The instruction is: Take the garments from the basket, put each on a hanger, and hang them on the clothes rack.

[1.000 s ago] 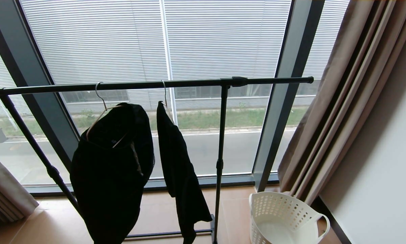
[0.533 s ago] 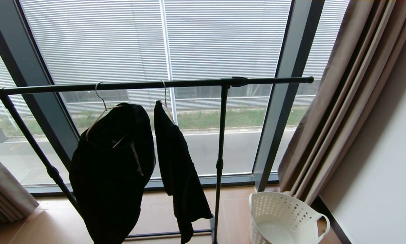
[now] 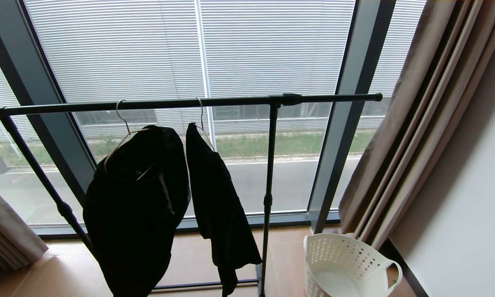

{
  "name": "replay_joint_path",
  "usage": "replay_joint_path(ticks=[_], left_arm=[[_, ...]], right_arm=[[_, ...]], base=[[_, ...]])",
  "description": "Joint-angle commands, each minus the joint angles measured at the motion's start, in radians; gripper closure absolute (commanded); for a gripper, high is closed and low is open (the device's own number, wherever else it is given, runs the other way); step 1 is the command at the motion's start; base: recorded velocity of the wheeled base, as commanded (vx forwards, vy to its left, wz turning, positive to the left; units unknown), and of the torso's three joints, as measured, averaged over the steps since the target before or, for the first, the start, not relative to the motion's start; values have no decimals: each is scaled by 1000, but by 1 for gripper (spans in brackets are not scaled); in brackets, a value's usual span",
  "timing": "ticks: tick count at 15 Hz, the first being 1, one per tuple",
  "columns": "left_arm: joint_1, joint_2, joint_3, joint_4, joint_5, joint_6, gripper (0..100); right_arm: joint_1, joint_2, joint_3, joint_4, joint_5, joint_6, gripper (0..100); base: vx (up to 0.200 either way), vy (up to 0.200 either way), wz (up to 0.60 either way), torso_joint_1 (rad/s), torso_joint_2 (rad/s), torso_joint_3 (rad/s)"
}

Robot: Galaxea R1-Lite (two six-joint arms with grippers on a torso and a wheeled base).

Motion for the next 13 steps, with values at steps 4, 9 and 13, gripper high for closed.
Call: replay_joint_path(ticks=[4, 9, 13], left_arm=[[0, 1, 0, 0, 1, 0, 0], [0, 1, 0, 0, 0, 0, 0], [0, 1, 0, 0, 0, 0, 0]], right_arm=[[0, -2, 0, 0, -12, 9, 0], [0, 0, 0, 0, -38, 9, 0], [0, 0, 0, 0, -37, 13, 0]], base=[[0, 0, 0, 0, 0, 0], [0, 0, 0, 0, 0, 0], [0, 0, 0, 0, 0, 0]])
